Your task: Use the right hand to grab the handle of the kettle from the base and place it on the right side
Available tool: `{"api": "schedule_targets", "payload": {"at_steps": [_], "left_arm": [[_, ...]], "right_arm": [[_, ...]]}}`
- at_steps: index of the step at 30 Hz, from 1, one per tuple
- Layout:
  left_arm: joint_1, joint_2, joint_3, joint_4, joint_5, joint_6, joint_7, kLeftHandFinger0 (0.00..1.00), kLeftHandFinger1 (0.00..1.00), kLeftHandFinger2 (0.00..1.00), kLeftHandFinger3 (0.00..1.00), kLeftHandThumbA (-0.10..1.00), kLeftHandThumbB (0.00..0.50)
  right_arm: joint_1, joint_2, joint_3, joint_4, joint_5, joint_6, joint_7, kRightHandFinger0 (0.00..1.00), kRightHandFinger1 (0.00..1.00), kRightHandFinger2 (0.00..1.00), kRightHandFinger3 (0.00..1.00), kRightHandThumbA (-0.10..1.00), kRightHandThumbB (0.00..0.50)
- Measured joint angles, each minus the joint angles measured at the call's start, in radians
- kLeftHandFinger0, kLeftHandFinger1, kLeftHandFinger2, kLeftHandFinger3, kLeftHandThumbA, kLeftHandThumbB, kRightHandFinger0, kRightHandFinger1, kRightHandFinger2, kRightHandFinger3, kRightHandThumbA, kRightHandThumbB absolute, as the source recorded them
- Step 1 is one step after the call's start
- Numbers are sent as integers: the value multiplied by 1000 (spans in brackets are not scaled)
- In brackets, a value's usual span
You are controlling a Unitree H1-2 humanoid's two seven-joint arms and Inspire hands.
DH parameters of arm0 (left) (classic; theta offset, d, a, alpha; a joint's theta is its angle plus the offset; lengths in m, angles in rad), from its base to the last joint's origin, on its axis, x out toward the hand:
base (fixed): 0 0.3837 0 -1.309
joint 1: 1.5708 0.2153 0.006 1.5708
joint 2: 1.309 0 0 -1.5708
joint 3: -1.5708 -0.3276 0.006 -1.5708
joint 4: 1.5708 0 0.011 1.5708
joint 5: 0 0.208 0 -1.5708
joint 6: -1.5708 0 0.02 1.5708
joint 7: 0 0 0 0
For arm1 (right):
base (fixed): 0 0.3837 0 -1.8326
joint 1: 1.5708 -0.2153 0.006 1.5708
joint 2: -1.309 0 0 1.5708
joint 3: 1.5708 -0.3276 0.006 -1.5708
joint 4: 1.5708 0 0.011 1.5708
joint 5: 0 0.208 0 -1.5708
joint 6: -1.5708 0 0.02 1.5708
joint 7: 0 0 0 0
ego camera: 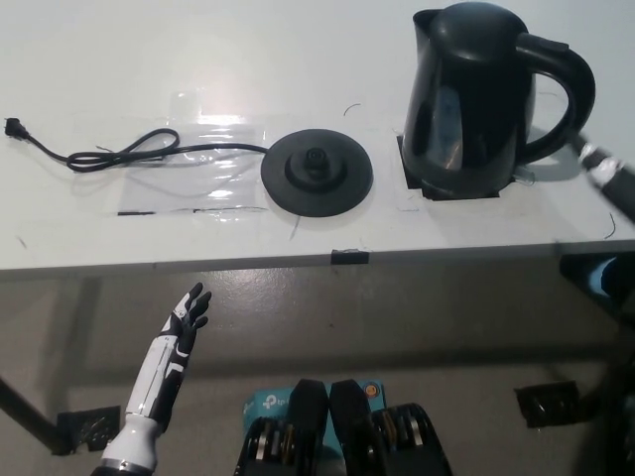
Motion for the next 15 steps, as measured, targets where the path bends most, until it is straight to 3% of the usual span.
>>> {"api": "schedule_targets", "payload": {"at_steps": [1,5,9,11,15], "left_arm": [[0,0,0,0,0,0,0,1000,1000,1000,1000,1000,500],[-1,1,-3,0,0,0,0,1000,1000,1000,1000,1000,500],[0,3,-2,0,-3,-1,0,1000,1000,1000,1000,1000,500],[2,5,-3,-2,-3,-1,0,1000,1000,1000,1000,1000,500],[13,5,-4,-5,-10,-1,0,1000,1000,1000,1000,1000,500]], "right_arm": [[19,8,18,-11,-18,-6,-2,1000,1000,1000,1000,1000,452],[124,25,125,-21,-92,-47,-13,1000,1000,1000,1000,1000,317],[195,25,213,62,-131,-76,-15,1000,1000,1000,1000,1000,314],[216,18,243,133,-139,-84,-11,1000,1000,1000,1000,1000,258],[229,-15,278,220,-141,-89,17,1000,1000,1000,1000,1000,273]]}}
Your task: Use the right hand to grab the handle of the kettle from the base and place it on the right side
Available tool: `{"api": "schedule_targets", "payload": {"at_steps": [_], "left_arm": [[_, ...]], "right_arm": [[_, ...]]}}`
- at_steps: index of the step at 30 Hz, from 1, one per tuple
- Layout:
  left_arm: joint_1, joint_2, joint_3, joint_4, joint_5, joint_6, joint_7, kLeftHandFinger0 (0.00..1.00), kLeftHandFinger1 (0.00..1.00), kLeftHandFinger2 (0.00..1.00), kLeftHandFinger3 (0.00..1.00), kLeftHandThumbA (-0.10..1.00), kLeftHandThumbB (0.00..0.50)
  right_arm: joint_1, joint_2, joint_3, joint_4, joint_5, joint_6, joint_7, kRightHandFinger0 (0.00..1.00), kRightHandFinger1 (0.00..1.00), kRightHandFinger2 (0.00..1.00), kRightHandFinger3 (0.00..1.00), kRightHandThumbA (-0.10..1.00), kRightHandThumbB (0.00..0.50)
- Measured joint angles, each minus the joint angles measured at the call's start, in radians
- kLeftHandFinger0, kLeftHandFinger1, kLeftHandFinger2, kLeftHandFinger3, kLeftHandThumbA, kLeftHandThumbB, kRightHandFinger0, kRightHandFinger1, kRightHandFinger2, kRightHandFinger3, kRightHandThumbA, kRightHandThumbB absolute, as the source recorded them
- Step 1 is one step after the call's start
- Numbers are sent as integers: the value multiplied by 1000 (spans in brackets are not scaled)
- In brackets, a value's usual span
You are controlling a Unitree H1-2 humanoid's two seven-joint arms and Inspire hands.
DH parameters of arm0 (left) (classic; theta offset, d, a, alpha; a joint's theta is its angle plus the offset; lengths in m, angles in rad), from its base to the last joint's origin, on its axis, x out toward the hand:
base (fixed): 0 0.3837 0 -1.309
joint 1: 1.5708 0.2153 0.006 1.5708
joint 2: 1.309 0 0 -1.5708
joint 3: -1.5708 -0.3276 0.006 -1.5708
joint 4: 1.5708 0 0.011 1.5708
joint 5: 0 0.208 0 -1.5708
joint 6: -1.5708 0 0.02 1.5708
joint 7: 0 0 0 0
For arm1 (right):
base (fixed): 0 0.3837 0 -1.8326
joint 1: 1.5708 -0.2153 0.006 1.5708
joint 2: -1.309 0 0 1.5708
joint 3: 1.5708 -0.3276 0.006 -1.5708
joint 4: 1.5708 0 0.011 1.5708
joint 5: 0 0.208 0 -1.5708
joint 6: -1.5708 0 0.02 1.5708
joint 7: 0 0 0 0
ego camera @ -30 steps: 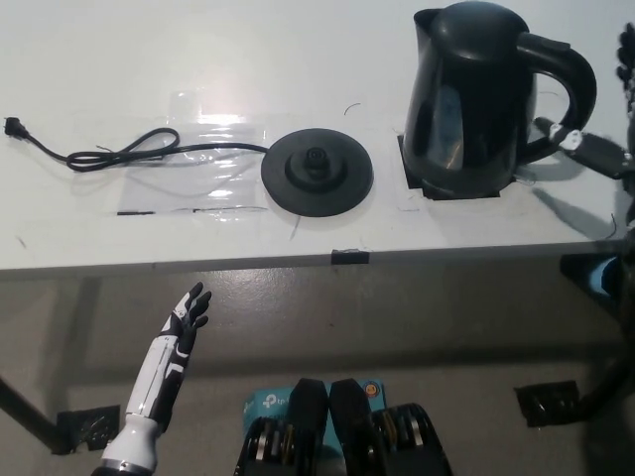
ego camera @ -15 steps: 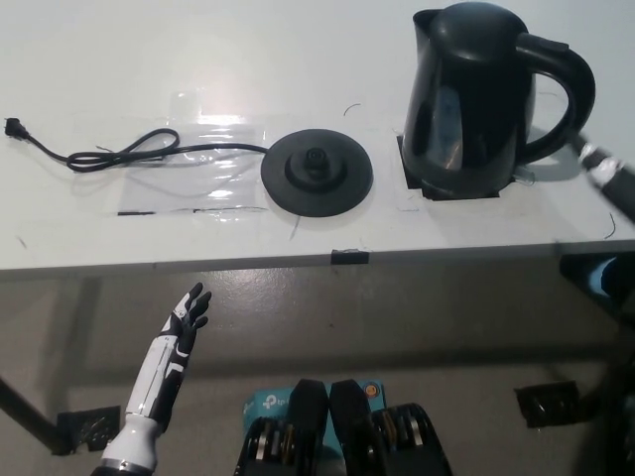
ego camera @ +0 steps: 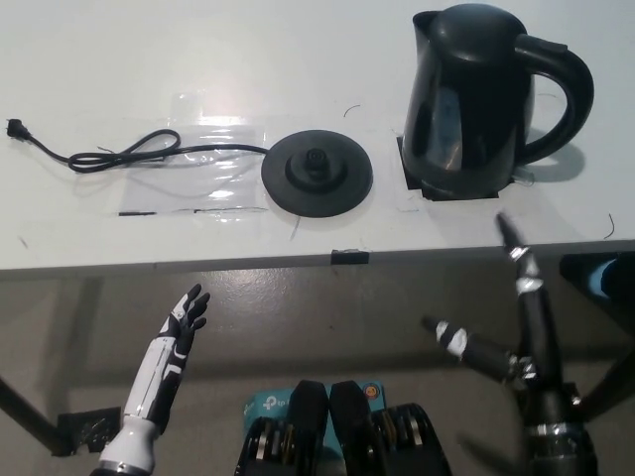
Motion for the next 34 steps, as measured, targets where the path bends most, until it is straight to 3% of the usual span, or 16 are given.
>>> {"api": "schedule_targets", "payload": {"at_steps": [12,34], "left_arm": [[53,0,-8,-3,-9,0,-18,1000,1000,1000,1000,1000,500],[53,0,-9,-8,1,0,-23,1000,1000,1000,1000,1000,500]], "right_arm": [[51,-38,63,24,23,42,128,1000,1000,1000,1000,1000,305],[52,-54,60,24,49,92,226,1000,1000,1000,1000,1000,295]]}}
